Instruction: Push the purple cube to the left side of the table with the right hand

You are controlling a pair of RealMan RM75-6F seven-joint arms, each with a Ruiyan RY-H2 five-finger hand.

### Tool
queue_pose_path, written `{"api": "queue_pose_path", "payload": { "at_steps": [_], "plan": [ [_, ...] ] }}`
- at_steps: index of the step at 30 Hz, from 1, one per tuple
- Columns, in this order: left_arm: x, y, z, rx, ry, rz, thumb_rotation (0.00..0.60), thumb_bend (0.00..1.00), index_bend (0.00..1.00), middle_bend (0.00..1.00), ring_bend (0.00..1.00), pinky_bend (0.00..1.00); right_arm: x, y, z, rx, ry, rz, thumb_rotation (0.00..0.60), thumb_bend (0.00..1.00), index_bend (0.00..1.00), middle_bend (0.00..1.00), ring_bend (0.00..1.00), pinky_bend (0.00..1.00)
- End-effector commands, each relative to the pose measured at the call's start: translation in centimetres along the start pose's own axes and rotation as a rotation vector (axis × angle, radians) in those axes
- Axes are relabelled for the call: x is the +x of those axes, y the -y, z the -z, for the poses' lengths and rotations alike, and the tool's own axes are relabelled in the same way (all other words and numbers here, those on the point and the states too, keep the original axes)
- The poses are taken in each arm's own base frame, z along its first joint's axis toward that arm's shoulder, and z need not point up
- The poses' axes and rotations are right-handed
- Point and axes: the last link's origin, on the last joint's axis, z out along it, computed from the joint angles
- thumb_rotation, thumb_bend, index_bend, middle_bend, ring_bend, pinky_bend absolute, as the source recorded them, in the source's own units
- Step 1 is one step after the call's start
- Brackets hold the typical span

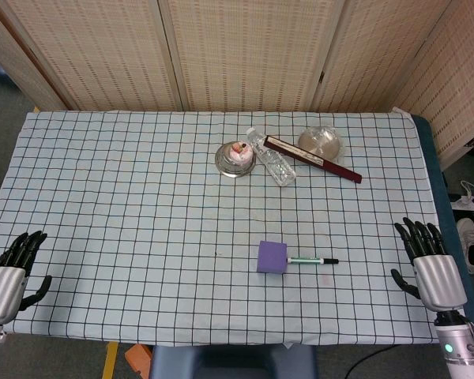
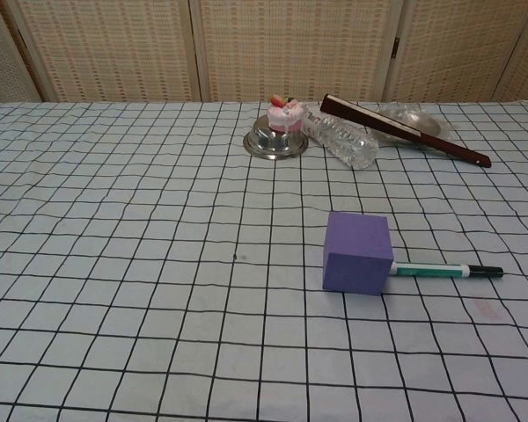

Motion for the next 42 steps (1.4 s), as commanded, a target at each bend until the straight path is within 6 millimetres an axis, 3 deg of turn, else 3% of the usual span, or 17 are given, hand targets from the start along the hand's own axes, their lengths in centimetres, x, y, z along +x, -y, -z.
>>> {"api": "queue_pose_path", "payload": {
  "at_steps": [1, 6, 11, 13, 18, 21, 28, 42],
  "plan": [
    [-0.1, 0.1, 0.2, 0.024, 0.028, 0.001, 0.600, 0.41, 0.00, 0.03, 0.01, 0.22, -0.2, 0.2, -0.2, 0.012, 0.013, -0.005, 0.600, 0.18, 0.00, 0.00, 0.00, 0.00],
    [-0.1, -0.2, -0.3, 0.015, 0.045, 0.021, 0.600, 0.41, 0.00, 0.03, 0.01, 0.22, -1.2, 1.1, -0.7, 0.059, 0.057, -0.038, 0.600, 0.18, 0.00, 0.00, 0.00, 0.00],
    [0.0, 0.5, -1.2, 0.021, 0.060, 0.041, 0.600, 0.41, 0.00, 0.03, 0.01, 0.22, -2.2, 3.4, -2.6, 0.139, 0.131, -0.039, 0.600, 0.18, 0.00, 0.03, 0.00, 0.00],
    [0.0, 0.7, -1.7, 0.020, 0.067, 0.048, 0.600, 0.41, 0.00, 0.03, 0.01, 0.22, -2.5, 4.8, -3.6, 0.173, 0.148, -0.002, 0.600, 0.18, 0.04, 0.09, 0.00, 0.00],
    [-0.3, 1.0, -2.8, 0.016, 0.093, 0.067, 0.600, 0.41, 0.00, 0.03, 0.01, 0.22, -4.1, 7.7, -5.5, 0.213, 0.187, 0.047, 0.600, 0.18, 0.27, 0.25, 0.03, 0.05],
    [-0.4, 1.4, -3.4, 0.023, 0.107, 0.072, 0.600, 0.40, 0.00, 0.03, 0.01, 0.22, -5.6, 9.1, -6.5, 0.214, 0.208, 0.108, 0.600, 0.18, 0.36, 0.29, 0.05, 0.06],
    [-0.6, 1.9, -4.0, 0.034, 0.130, 0.090, 0.600, 0.40, 0.00, 0.03, 0.01, 0.22, -7.9, 11.6, -7.9, 0.211, 0.245, 0.127, 0.600, 0.18, 0.39, 0.32, 0.08, 0.07],
    [-0.4, 2.3, -4.7, 0.020, 0.146, 0.119, 0.600, 0.40, 0.00, 0.03, 0.01, 0.22, -10.1, 13.8, -8.7, 0.212, 0.291, 0.185, 0.600, 0.21, 0.43, 0.32, 0.08, 0.07]
  ]
}}
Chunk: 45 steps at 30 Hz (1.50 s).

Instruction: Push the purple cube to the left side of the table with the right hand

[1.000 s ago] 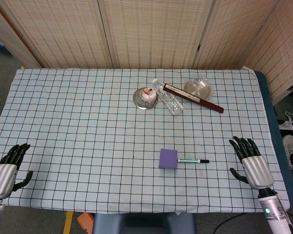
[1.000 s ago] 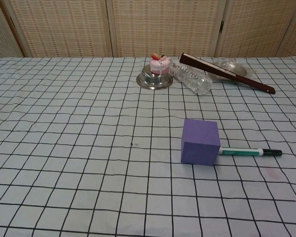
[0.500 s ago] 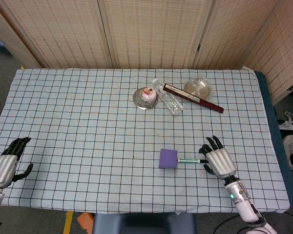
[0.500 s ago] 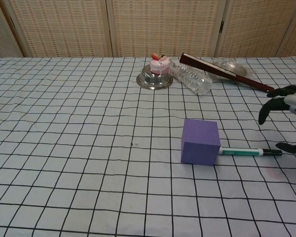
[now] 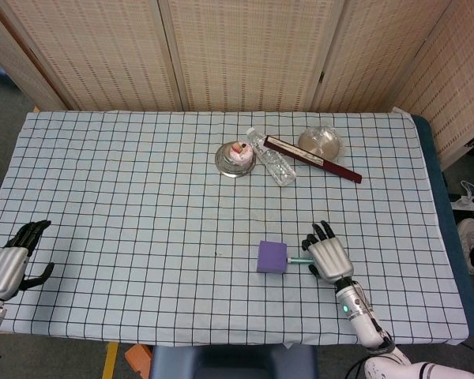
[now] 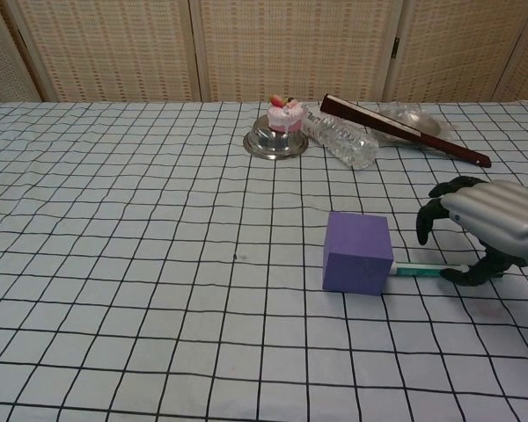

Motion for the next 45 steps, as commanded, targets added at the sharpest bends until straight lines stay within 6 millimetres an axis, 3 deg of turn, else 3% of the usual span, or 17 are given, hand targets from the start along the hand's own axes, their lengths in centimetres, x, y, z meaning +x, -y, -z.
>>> {"api": "queue_pose_path", "payload": {
  "at_steps": [1, 15, 25, 38, 45],
  "plan": [
    [0.1, 0.1, 0.0, -0.004, 0.002, 0.003, 0.600, 0.40, 0.00, 0.03, 0.01, 0.22, -0.3, 0.3, -0.1, 0.003, 0.010, 0.015, 0.600, 0.21, 0.43, 0.32, 0.08, 0.07],
    [0.3, -0.1, 0.4, -0.023, 0.003, 0.015, 0.600, 0.40, 0.00, 0.03, 0.01, 0.22, -1.0, 1.4, -0.7, 0.015, 0.036, 0.032, 0.600, 0.21, 0.46, 0.33, 0.09, 0.07],
    [0.2, -0.1, 0.3, -0.042, -0.003, 0.014, 0.600, 0.40, 0.01, 0.04, 0.01, 0.20, -1.6, 2.0, -0.7, 0.017, 0.044, 0.059, 0.600, 0.22, 0.55, 0.36, 0.13, 0.09],
    [0.1, 0.0, 0.2, -0.030, -0.006, -0.002, 0.600, 0.40, 0.01, 0.04, 0.01, 0.20, -1.6, 1.8, 0.0, 0.010, 0.005, 0.090, 0.600, 0.25, 0.68, 0.51, 0.24, 0.16],
    [0.1, 0.0, 0.3, -0.028, -0.006, -0.001, 0.600, 0.40, 0.02, 0.04, 0.01, 0.20, -1.6, 1.8, 0.3, 0.011, -0.011, 0.101, 0.600, 0.27, 0.71, 0.53, 0.26, 0.18]
  ]
}}
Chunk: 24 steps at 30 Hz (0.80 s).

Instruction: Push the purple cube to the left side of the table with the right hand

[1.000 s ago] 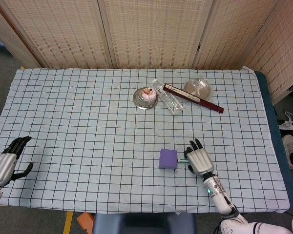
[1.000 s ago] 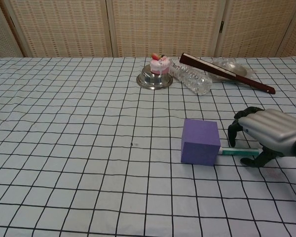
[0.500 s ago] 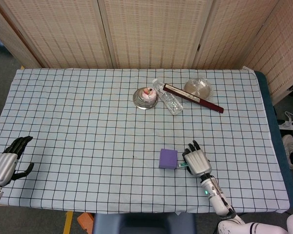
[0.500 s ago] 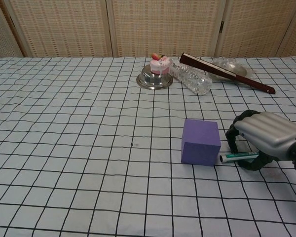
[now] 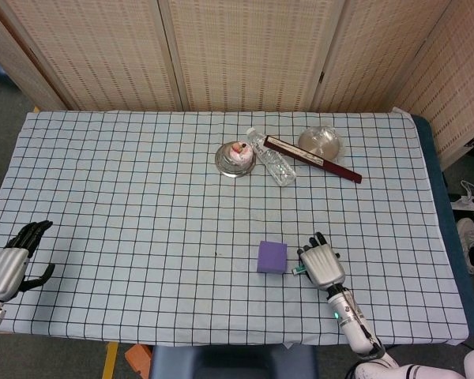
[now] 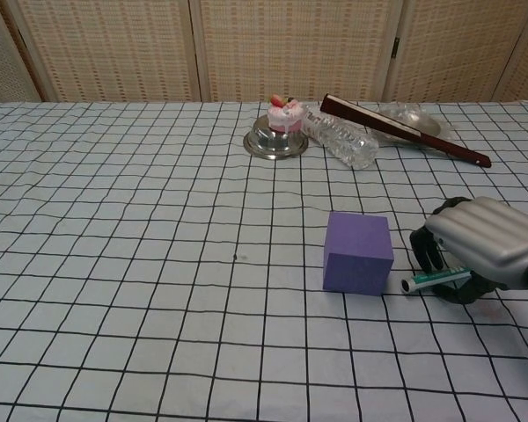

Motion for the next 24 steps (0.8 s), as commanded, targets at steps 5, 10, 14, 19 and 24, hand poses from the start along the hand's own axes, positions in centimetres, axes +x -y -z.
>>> {"api": "queue_pose_path", "payload": {
  "at_steps": [5, 10, 14, 19, 24],
  "plan": [
    [0.0, 0.0, 0.1, -0.002, -0.001, -0.002, 0.600, 0.40, 0.01, 0.04, 0.01, 0.20, -0.3, 0.0, 0.3, 0.001, 0.008, 0.017, 0.600, 0.27, 0.74, 0.57, 0.30, 0.20],
    [0.0, 0.0, 0.1, -0.001, -0.002, -0.002, 0.600, 0.40, 0.01, 0.04, 0.01, 0.20, -0.4, -0.4, 0.4, -0.015, 0.004, 0.029, 0.600, 0.31, 0.80, 0.64, 0.36, 0.23],
    [0.0, 0.0, 0.1, -0.003, -0.001, -0.003, 0.600, 0.40, 0.01, 0.04, 0.01, 0.20, -0.3, -0.9, 0.5, -0.036, -0.011, 0.031, 0.600, 0.36, 0.87, 0.71, 0.43, 0.26],
    [0.0, 0.0, 0.1, -0.001, -0.001, -0.004, 0.600, 0.40, 0.01, 0.04, 0.01, 0.20, 0.2, -1.5, 0.5, -0.055, -0.050, 0.017, 0.600, 0.40, 0.93, 0.78, 0.49, 0.29],
    [0.0, 0.0, 0.2, -0.002, -0.002, -0.004, 0.600, 0.40, 0.02, 0.04, 0.01, 0.20, 0.9, -1.9, 0.0, -0.061, -0.084, -0.022, 0.600, 0.43, 0.97, 0.81, 0.51, 0.30]
  ]
}}
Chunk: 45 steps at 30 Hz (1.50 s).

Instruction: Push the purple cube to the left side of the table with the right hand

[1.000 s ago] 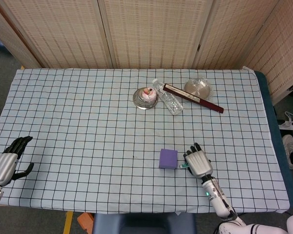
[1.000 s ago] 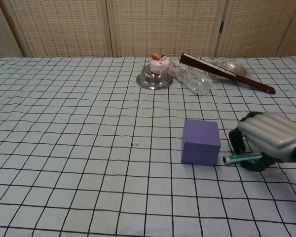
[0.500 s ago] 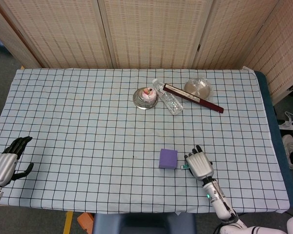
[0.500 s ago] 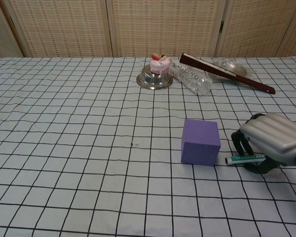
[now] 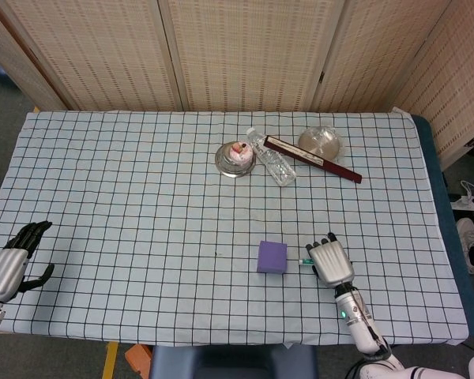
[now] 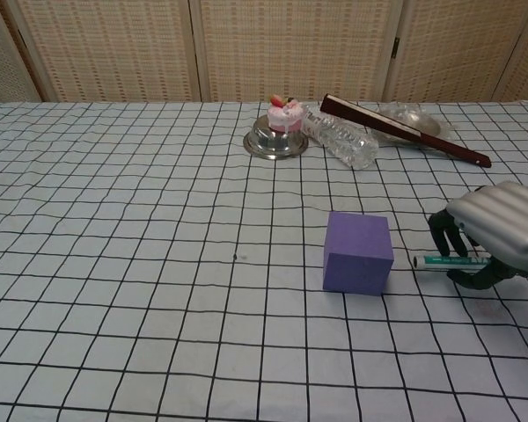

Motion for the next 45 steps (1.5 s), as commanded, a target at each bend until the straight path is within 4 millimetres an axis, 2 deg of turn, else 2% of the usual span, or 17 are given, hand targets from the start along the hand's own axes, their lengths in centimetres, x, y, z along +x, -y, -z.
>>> {"api": "queue_pose_path", "payload": {
  "at_steps": [1, 21, 33, 45],
  "plan": [
    [0.0, 0.0, 0.0, 0.000, 0.001, 0.000, 0.600, 0.40, 0.02, 0.04, 0.01, 0.20, 0.4, -0.2, -0.4, -0.001, -0.019, -0.023, 0.600, 0.43, 0.97, 0.81, 0.52, 0.30],
    [0.0, 0.2, -0.1, 0.000, 0.009, 0.011, 0.600, 0.40, 0.01, 0.04, 0.01, 0.20, 1.0, 2.7, -1.6, 0.069, -0.013, -0.047, 0.600, 0.44, 0.97, 0.81, 0.52, 0.30],
    [0.2, 0.5, -0.3, 0.003, 0.014, 0.026, 0.600, 0.40, 0.01, 0.04, 0.01, 0.20, 2.5, 6.9, -4.9, 0.135, -0.041, -0.038, 0.600, 0.44, 0.97, 0.81, 0.52, 0.30],
    [0.2, 1.1, -1.0, 0.041, 0.014, 0.038, 0.600, 0.40, 0.01, 0.04, 0.01, 0.21, 3.5, 10.5, -7.0, 0.195, -0.031, -0.068, 0.600, 0.44, 0.97, 0.81, 0.52, 0.30]
  ]
}}
